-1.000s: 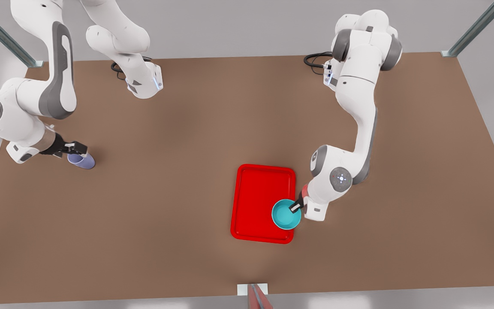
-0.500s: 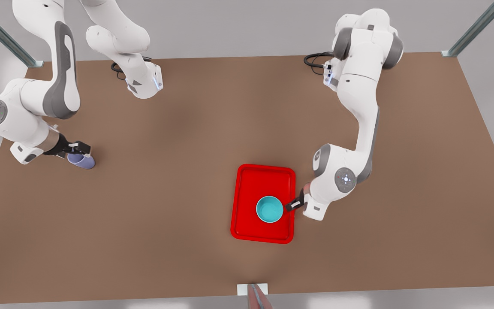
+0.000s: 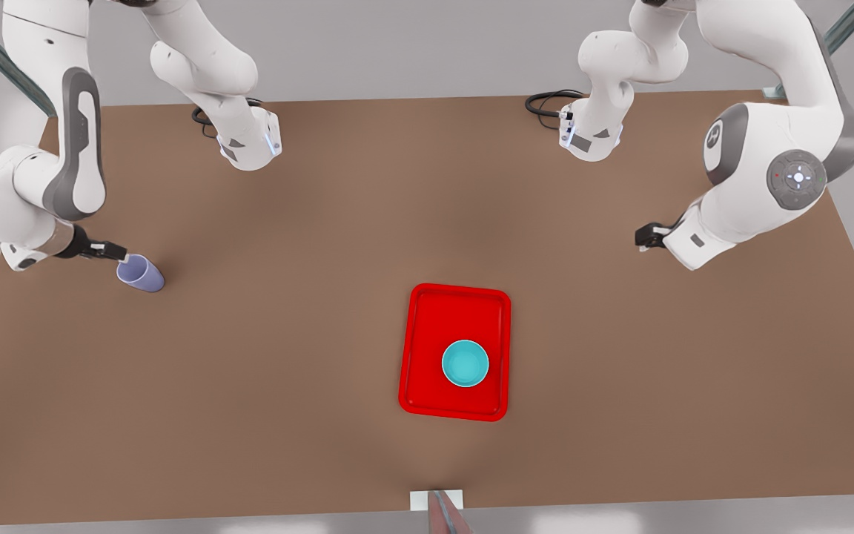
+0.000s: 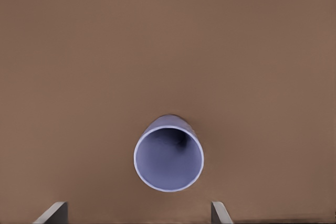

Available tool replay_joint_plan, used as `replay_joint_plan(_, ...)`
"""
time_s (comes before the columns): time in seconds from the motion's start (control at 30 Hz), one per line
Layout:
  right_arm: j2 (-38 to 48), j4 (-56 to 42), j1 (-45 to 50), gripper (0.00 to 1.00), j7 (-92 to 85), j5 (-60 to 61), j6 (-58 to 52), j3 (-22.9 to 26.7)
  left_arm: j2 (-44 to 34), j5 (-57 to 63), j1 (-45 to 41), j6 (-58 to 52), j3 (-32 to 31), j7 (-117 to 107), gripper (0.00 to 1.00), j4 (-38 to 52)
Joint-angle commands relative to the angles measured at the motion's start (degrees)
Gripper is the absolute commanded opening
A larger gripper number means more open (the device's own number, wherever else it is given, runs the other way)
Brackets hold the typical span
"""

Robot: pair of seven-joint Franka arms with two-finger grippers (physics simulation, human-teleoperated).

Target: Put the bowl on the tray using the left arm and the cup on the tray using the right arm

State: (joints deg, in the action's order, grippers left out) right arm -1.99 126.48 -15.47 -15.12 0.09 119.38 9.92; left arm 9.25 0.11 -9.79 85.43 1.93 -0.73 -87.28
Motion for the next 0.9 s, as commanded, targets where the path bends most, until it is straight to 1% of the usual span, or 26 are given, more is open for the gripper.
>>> replay_joint_plan(0.0, -0.4, 0.0, 6.8, 1.0, 0.0, 0.0, 0.2, 0.0, 0.1, 0.8, -0.1, 0.0, 0.0, -0.1, 1.0, 0.0)
replay_joint_plan(0.07, -2.3, 0.3, 6.8, 1.0, 0.0, 0.0, 2.6, 0.0, -0.1, 0.8, -0.1, -2.2, 0.0, -0.2, 1.0, 1.1)
replay_joint_plan(0.2, -5.4, 0.4, 5.4, 1.0, -1.0, 0.0, 4.8, 0.0, -0.5, 0.8, -0.1, -2.5, 0.0, -0.1, 1.0, 1.8)
replay_joint_plan(0.33, -5.0, 0.8, 4.2, 1.0, -2.7, 0.0, 4.3, 0.0, -1.0, 1.0, -0.1, -4.6, 0.3, -0.1, 1.0, 2.5)
replay_joint_plan(0.5, -5.1, 2.2, -0.5, 1.0, -6.9, 0.0, 4.3, 0.1, -0.8, 2.5, -0.1, -5.9, 0.4, 0.0, 1.0, 2.9)
replay_joint_plan(0.63, -7.8, 1.9, -3.8, 1.0, -8.3, -0.1, 5.6, 0.1, -0.5, 2.5, 0.0, -5.5, 0.5, 0.2, 1.0, 2.9)
replay_joint_plan(0.87, -11.1, 1.6, -6.0, 1.0, -12.2, -0.1, 10.4, 0.1, -0.7, 3.2, 0.1, -6.5, 1.4, 0.6, 1.0, 2.8)
